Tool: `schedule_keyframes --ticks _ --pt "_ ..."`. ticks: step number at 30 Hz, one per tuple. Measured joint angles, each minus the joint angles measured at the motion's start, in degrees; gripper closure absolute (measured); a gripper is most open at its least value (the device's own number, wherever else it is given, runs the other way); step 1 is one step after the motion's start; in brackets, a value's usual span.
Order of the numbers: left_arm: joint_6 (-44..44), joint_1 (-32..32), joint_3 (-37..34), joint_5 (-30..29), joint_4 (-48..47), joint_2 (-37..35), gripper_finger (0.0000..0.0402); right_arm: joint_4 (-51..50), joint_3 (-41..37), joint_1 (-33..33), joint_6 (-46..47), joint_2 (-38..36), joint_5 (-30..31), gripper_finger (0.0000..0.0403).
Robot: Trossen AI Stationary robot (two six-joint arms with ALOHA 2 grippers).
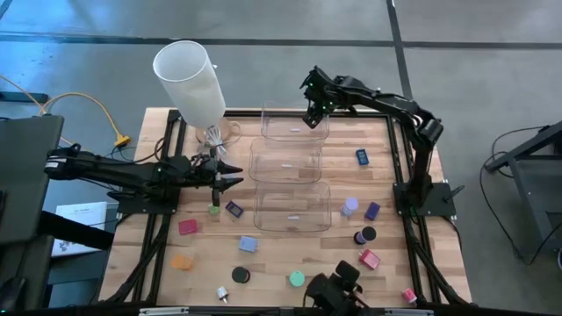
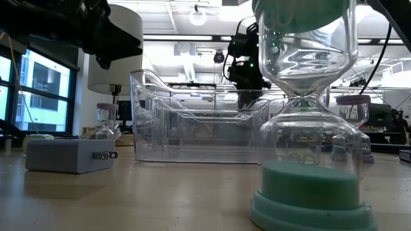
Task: Pick & Place Office items
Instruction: Put the black yellow hourglass into the top transparent bin
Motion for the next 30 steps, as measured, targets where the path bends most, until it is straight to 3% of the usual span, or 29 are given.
schedule_keyframes --ticks 5,11,19,25,30 --pt "0.0 0.0 0.0 0.0 1.2 0.6 0.0258 0.4 0.0 0.4 -0.1 -0.1 -0.2 0.0206" --pt "0.0 0.0 0.0 0.0 1.3 0.6 0.0258 0.4 0.0 0.2 0.3 1.3 -0.3 0.0186" --pt "0.0 0.0 0.0 0.0 1.3 0.6 0.0258 0.8 0.0 0.0 -1.5 5.5 0.4 0.0206" --pt "0.0 0.0 0.0 0.0 1.2 0.6 0.0258 1.6 0.0 -0.1 -1.4 6.0 0.7 0.0164" --pt "0.0 0.0 0.0 0.0 1.2 0.6 0.0258 1.5 0.0 0.0 -1.5 6.0 0.4 0.0156"
